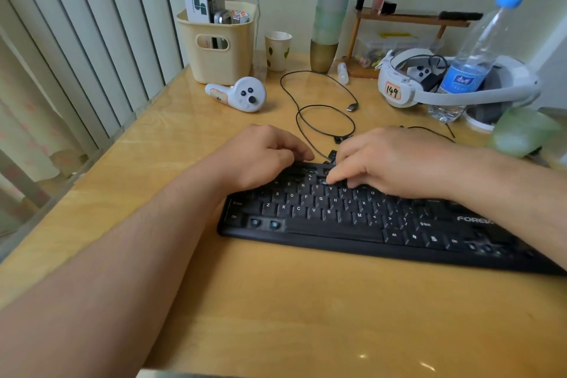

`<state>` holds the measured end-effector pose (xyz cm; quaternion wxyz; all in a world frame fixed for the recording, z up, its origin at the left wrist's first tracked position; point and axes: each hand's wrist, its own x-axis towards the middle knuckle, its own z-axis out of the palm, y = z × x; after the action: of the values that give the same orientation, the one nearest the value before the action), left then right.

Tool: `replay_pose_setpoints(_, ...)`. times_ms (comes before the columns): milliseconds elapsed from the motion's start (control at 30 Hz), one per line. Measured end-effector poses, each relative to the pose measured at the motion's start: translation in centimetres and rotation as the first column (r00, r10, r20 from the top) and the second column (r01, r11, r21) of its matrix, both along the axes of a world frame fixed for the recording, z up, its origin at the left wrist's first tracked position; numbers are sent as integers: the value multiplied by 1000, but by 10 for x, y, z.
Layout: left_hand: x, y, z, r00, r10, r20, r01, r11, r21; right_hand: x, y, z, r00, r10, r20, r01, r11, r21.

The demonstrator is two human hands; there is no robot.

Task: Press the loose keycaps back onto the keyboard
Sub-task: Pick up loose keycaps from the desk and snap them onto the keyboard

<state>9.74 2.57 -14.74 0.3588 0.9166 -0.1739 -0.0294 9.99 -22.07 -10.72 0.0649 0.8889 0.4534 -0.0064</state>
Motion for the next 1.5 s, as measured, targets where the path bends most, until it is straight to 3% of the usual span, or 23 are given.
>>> replay_pose_setpoints(267,-1,2,0,1000,6,-9,-6,996,-84,12,-5,-13,966,198,164,-214,973,86)
replay_pose_setpoints(533,1,2,-2,1000,4,-5,-5,997,-76,13,-10,-17,978,181,103,-198,964,178)
replay_pose_setpoints(733,0,1,-1,1000,-12,6,12,999,-33,11,-7,-17,974,185,133,-200,973,111)
replay_pose_setpoints(833,0,1,0,1000,-9,10,10,1000,-25,9,-9,-19,991,117,67,-129,969,212)
replay_pose_setpoints(1033,1,1,-1,1000,-9,12,9,1000,-12,7,-20,-28,977,-112,-179,182,880,440)
replay_pose_setpoints(1167,2,1,-2,1000,-10,13,10,1000,-7,9,-19,-31,974,-119,-195,194,882,429)
replay_pose_setpoints(1500,1,0,-1,1000,-8,16,8,1000,-18,8,-9,-22,998,28,-57,-10,956,293)
